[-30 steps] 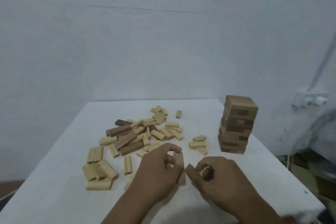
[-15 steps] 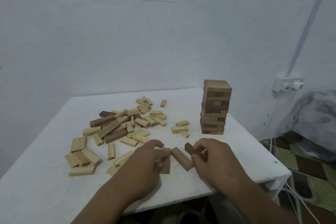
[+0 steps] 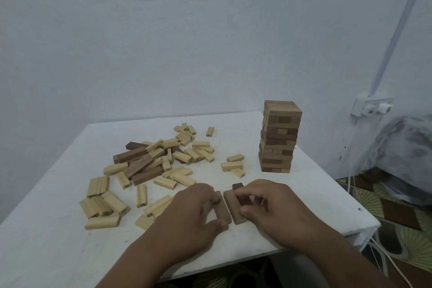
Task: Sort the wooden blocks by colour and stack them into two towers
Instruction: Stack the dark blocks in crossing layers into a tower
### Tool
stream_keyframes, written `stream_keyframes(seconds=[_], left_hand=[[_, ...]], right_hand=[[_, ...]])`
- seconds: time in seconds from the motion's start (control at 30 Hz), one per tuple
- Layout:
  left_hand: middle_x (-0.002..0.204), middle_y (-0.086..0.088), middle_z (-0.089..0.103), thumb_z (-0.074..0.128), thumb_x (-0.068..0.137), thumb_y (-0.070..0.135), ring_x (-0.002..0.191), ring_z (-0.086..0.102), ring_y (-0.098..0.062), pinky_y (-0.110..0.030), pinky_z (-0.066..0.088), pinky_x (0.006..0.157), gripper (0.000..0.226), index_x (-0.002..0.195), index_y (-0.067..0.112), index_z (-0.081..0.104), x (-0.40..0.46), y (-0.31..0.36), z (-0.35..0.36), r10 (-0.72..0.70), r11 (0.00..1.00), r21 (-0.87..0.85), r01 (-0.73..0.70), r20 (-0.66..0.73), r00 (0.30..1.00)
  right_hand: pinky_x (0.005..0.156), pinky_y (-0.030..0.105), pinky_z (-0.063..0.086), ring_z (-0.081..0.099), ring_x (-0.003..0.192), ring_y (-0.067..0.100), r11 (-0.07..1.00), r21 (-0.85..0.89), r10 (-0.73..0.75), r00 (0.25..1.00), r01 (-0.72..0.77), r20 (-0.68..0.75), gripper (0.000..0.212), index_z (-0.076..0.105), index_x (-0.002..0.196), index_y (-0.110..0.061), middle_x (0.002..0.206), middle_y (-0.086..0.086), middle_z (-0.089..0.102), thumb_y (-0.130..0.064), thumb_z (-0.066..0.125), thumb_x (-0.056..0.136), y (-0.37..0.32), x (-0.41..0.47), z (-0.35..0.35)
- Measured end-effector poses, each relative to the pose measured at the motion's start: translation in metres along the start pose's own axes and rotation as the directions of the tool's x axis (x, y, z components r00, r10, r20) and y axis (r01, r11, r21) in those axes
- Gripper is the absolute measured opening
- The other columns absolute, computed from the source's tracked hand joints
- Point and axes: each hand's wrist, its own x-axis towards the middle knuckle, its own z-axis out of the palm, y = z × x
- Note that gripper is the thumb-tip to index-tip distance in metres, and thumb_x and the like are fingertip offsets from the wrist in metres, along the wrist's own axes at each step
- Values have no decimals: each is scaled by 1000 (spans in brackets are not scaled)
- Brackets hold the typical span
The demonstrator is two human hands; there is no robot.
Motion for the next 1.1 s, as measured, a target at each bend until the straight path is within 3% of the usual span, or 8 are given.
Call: stream_keyframes(seconds=[0.17, 0.27, 0.37, 0.57, 0.77, 0.97, 1.03, 1.1], left_hand=[[109, 24, 51, 77, 75, 53, 94, 46, 6, -10, 34, 71, 50, 117, 40, 53, -1, 1, -3, -37, 999, -30, 39, 43, 998], [105, 26, 48, 79, 71, 54, 93, 48, 4, -13, 35, 71, 65, 124, 49, 42, 2, 6, -5, -77, 995, -50, 81, 86, 993], [116, 24, 55, 82, 69, 47, 91, 54, 0, -19, 46, 74, 78, 126, 55, 28, 7, 9, -1, -61, 991, -117, 68, 65, 996], [107, 33, 56, 81, 71, 31, 81, 57, -2, -19, 51, 67, 77, 127, 46, 31, 14, 11, 3, -29, 960, -279, 16, -41, 999], [106, 26, 60, 87, 68, 30, 67, 52, -9, -26, 51, 65, 78, 124, 46, 36, 30, 15, -13, -15, 929, -368, -37, -138, 990], [112, 12, 67, 92, 60, 30, 69, 49, -21, -29, 49, 67, 84, 122, 47, 37, 69, 36, -50, 46, 884, -453, -119, -168, 985], [112, 8, 67, 92, 59, 32, 77, 50, -34, -30, 48, 65, 85, 123, 47, 37, 85, 47, -59, 78, 877, -458, -146, -164, 983], [110, 9, 67, 91, 61, 31, 75, 51, -28, -27, 48, 65, 84, 123, 47, 37, 101, 59, -67, 104, 880, -442, -172, -174, 979]], right_hand=[[74, 15, 49, 58, 91, 0, 999, 36, 16, 996, -19, 84, 48, 67, 114, -48, 115, -28, 58, -38, 86, 71, 5, 3, -11], [82, 9, 42, 49, 113, -5, 998, 12, 53, 989, -56, 139, 72, 55, 127, -51, 135, -36, 39, -44, 89, 64, 9, 8, -14], [88, 11, 41, 51, 109, -5, 996, 67, 44, 979, -59, 201, 64, 58, 124, -48, 122, -32, 51, -34, 88, 69, 6, 12, -11], [90, 28, 54, 60, 99, 4, 991, 126, 20, 990, -38, 143, 48, 64, 110, -49, 109, -22, 65, -30, 85, 71, 8, 14, -6], [74, 6, 50, 64, 97, -6, 931, 365, 60, 982, 8, -176, 65, 61, 110, -45, 100, -19, 68, -27, 95, 57, -3, 11, -22], [82, 34, 61, 69, 86, 16, 824, 493, 18, 858, 278, -514, 52, 69, 96, -25, 84, 1, 68, -14, 95, 52, -17, 12, -48], [83, 29, 60, 70, 86, 16, 795, 503, 25, 810, 339, -586, 48, 71, 96, -22, 85, 2, 71, -8, 92, 55, -21, 14, -62], [84, 24, 58, 72, 88, 16, 759, 512, 25, 767, 403, -641, 46, 70, 98, -19, 87, 5, 73, 0, 88, 60, -22, 18, -77]])
